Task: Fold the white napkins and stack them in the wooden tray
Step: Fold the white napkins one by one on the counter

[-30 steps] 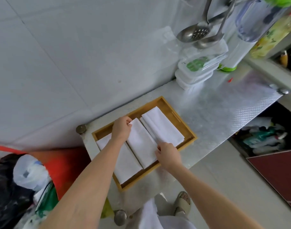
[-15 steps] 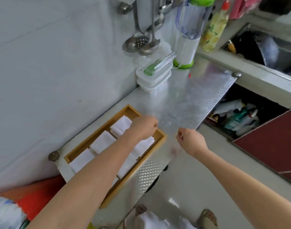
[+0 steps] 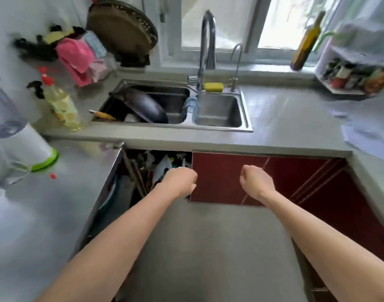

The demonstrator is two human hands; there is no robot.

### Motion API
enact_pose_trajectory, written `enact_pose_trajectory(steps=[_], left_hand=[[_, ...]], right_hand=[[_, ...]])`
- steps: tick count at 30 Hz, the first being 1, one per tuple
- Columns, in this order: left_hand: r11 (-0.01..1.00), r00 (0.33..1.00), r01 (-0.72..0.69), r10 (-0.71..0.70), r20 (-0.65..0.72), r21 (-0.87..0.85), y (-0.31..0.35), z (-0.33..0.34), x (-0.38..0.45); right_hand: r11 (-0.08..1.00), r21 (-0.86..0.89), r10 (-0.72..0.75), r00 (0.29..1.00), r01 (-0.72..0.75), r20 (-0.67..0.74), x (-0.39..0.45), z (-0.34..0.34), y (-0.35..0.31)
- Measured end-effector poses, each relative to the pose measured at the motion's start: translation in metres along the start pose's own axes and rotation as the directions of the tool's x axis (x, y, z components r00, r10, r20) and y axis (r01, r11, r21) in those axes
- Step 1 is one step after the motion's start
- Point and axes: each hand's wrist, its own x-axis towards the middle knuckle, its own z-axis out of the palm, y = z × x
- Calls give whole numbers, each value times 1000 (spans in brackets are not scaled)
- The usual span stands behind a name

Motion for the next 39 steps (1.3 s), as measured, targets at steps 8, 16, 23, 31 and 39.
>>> enact_pose_trajectory(steps=[8, 16, 23, 31, 39], left_hand=[[929, 929, -367, 369, -30, 49, 126, -54, 202], [773, 777, -630, 623, 90, 76, 201, -89, 369], [694, 697, -715, 696, 174, 88, 270, -113, 484], [662, 668, -743, 724, 170, 101, 402, -119, 579], [651, 651, -757, 743, 154, 60, 540, -121, 632]], right_hand=[[921, 97, 384, 920, -376, -79, 83, -47, 175], [675, 227, 733, 671, -702, -107, 136, -74, 296], [519, 242, 853, 513, -820, -94, 165, -79, 374], [544, 91, 837, 530, -834, -141, 190, -99, 528], [546, -249, 818, 573, -800, -46, 193, -137, 682]])
